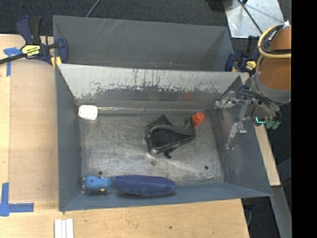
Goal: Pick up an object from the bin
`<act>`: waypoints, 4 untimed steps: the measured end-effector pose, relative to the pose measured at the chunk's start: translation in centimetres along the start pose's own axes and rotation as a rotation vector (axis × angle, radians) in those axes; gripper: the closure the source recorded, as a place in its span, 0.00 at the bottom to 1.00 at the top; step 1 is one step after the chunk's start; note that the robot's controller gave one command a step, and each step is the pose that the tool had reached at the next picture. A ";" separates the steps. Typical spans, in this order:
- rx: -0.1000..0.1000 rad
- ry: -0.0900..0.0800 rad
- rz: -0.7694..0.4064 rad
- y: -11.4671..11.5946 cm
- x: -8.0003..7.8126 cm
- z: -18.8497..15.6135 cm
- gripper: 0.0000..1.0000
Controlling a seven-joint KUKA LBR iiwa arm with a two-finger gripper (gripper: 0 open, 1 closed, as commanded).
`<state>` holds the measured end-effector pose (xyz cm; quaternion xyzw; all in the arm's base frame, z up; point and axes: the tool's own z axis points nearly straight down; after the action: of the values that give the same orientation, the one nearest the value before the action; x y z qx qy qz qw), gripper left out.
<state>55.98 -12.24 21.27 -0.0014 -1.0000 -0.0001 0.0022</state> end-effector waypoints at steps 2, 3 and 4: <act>0.001 -0.012 -0.598 14.6 -3.7 11.1 0.00; 0.004 -0.011 -0.798 12.6 -4.3 11.2 0.00; -0.001 -0.008 -0.798 11.6 -6.1 13.9 0.00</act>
Offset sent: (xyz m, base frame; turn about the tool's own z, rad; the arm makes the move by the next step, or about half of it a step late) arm 0.0301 0.1001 -0.1427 -0.2697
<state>62.03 -0.65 7.30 0.3872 -0.9220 -0.0016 -0.0017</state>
